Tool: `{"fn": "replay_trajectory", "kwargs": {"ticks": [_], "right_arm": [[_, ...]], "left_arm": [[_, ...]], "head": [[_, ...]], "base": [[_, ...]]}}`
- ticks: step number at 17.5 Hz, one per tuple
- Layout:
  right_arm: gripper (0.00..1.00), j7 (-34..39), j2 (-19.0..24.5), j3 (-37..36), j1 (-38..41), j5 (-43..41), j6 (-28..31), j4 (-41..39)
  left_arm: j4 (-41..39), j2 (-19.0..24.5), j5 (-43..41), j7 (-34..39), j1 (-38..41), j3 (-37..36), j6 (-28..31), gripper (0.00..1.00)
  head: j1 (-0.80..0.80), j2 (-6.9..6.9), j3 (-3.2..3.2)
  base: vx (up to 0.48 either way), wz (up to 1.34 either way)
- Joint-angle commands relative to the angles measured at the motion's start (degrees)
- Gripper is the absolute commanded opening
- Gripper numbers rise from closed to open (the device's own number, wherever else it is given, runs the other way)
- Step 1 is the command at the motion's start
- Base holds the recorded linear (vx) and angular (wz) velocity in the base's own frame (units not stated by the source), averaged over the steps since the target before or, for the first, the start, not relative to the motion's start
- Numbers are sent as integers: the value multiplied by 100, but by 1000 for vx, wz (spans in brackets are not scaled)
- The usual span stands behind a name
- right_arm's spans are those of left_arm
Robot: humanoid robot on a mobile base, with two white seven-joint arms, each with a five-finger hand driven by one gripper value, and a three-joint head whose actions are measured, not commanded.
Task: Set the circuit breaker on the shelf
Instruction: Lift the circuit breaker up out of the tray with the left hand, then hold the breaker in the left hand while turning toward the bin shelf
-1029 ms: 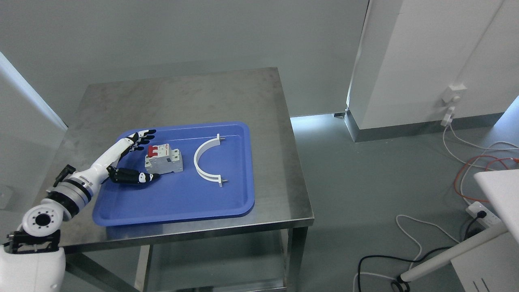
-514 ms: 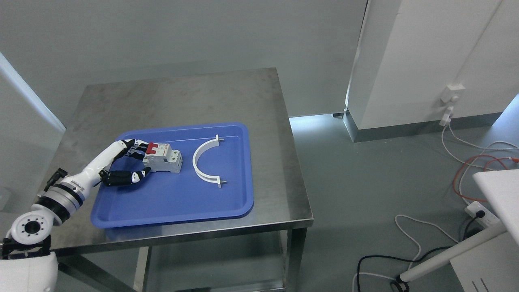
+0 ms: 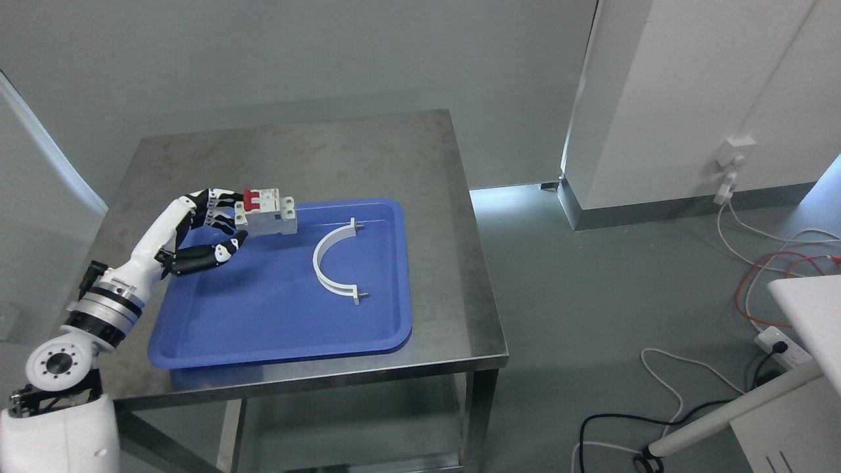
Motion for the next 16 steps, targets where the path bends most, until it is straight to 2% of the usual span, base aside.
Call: {"fn": "replay_trajectory", "kwargs": {"ticks": [1, 5, 8, 12, 16], "right_arm": [[100, -3, -100, 114, 0, 1, 165, 0], [100, -3, -100, 114, 0, 1, 165, 0], [100, -11, -100, 114, 0, 1, 165, 0], [100, -11, -100, 114, 0, 1, 165, 0], [100, -11, -100, 114, 0, -7, 165, 0]], "left_arm": [[-9, -771, 906, 40, -211, 1385, 4, 4], [-122, -771, 1540, 48, -299, 1903, -4, 5], [-184, -771, 1656, 75, -281, 2001, -153, 5], [-369, -771, 1656, 820, -281, 1922, -224, 5], [-510, -771, 1656, 1023, -281, 1887, -329, 6]], "head": [[0, 0, 0], [0, 0, 0], [0, 0, 0], [0, 0, 0], [0, 0, 0]], "base": [[-5, -27], [-15, -34], [-77, -43], [-172, -2], [-224, -114]]}}
